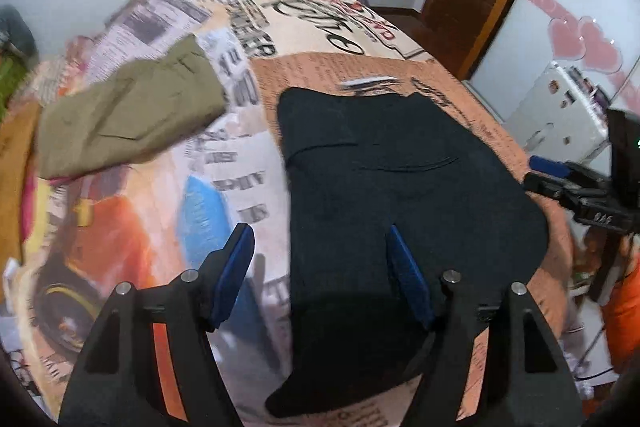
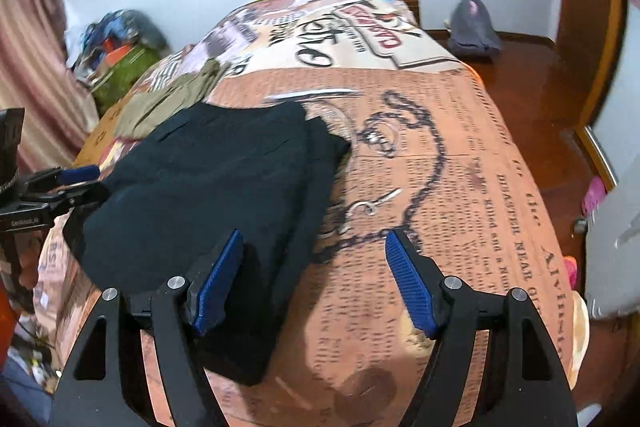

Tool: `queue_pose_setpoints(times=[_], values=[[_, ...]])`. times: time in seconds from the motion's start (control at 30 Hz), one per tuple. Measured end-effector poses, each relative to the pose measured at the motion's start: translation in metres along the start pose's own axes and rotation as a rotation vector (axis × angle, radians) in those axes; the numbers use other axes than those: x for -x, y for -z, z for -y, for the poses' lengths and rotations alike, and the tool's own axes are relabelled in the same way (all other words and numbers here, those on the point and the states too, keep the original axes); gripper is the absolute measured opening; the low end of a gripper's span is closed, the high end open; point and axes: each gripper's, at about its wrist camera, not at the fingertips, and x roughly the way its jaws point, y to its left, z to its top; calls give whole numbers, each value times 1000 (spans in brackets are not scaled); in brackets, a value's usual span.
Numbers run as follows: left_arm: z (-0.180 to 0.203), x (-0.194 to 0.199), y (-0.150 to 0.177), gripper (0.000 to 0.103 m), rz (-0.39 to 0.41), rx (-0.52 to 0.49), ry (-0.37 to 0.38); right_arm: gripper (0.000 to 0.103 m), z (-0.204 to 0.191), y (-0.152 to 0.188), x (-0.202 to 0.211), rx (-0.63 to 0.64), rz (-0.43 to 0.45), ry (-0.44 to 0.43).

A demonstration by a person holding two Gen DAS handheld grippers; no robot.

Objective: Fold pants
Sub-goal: 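Grasp the folded black pants stack with both grippers from opposite sides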

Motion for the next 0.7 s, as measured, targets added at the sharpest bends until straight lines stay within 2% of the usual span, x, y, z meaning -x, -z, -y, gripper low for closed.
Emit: queue_pose_setpoints(times=[0.27,0.47,0.6,0.7], values=[[-5,-35,-11,72,-112,54,91,71,1,-9,-30,-19,-84,-89],[-10,-45,-16,81,-147,62,99,71,8,-11,-47,-62,-165,-200],[-16,-43,-21,81,-165,88,116,72,18,-11,-50,-117,-212,-268],[-16,-32,-24,81,-144,70,100,72,18,-13,-41,-98,-208,-266]])
